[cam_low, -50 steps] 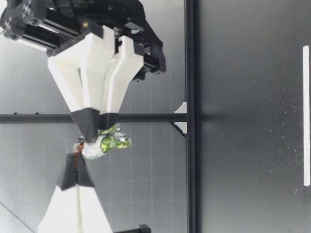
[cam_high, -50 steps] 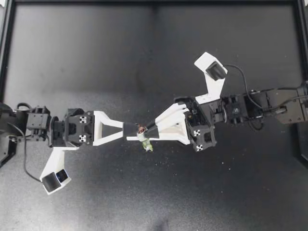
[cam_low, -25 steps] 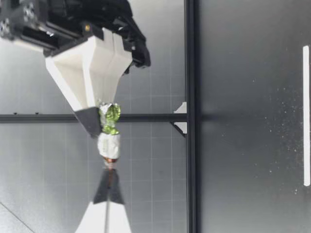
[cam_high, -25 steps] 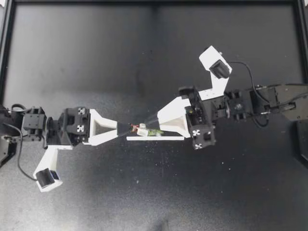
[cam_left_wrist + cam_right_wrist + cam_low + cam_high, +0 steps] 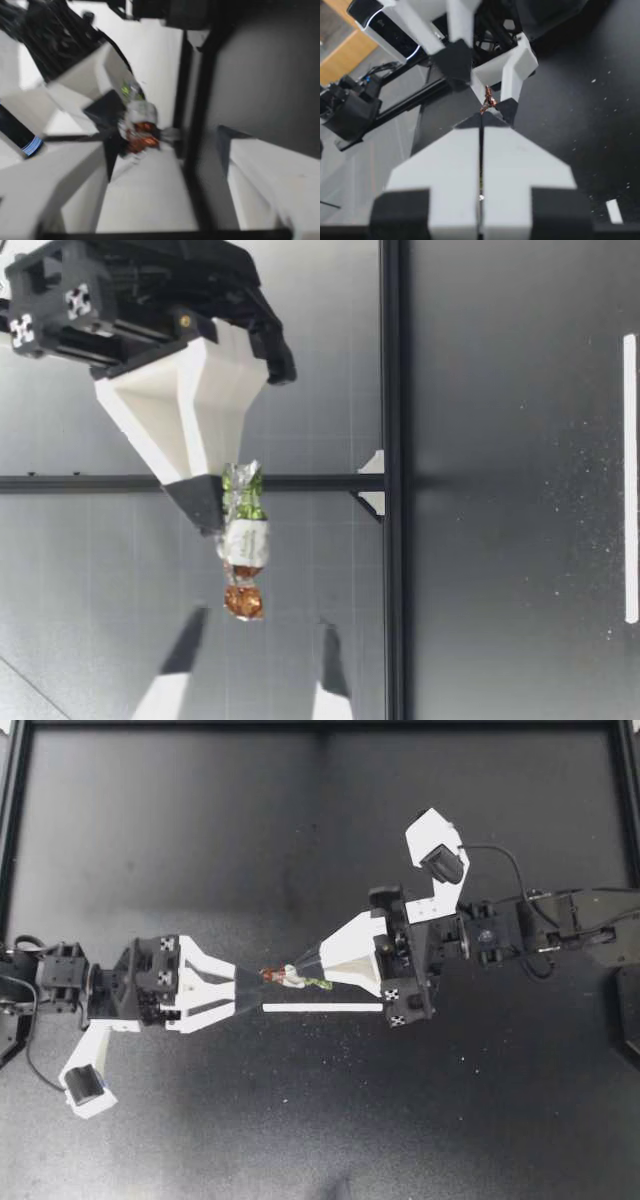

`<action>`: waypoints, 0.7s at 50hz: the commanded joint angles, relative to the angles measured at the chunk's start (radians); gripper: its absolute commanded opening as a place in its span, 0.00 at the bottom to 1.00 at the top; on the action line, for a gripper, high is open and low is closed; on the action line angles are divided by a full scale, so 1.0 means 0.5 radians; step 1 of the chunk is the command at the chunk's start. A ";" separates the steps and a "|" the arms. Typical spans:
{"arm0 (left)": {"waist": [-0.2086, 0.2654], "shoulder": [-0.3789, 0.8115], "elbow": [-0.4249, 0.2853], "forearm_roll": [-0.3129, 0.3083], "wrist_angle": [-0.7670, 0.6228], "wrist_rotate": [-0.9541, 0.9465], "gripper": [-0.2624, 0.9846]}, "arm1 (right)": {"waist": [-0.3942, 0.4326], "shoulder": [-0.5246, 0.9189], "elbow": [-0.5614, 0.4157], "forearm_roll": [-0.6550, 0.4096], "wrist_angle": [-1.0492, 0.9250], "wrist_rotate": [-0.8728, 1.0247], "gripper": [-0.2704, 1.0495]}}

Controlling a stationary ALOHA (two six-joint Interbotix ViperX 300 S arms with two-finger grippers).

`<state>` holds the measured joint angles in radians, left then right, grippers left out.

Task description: Pick up the candy and unwrap it.

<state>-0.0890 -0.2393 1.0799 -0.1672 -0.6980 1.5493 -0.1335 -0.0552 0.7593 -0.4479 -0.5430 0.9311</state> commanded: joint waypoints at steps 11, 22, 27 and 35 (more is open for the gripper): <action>0.000 -0.028 -0.089 -0.509 -0.006 -1.522 0.75 | -0.015 -0.181 -0.006 -0.003 0.141 -0.350 0.06; 0.000 0.107 -0.169 -0.454 -0.006 -2.629 0.75 | -0.015 -0.285 0.034 0.000 0.227 -0.558 0.06; 0.000 0.166 -0.202 -0.298 -0.006 -2.896 0.75 | -0.012 -0.319 0.058 -0.003 0.230 -0.617 0.06; -0.003 0.206 -0.282 -0.150 -0.049 -3.178 0.75 | -0.012 -0.328 0.089 -0.003 0.236 -0.669 0.06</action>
<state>-0.0890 -0.1304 0.9741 -0.2669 -0.7041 -0.0031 -0.1335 -0.1963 0.8099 -0.4479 -0.4218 0.6013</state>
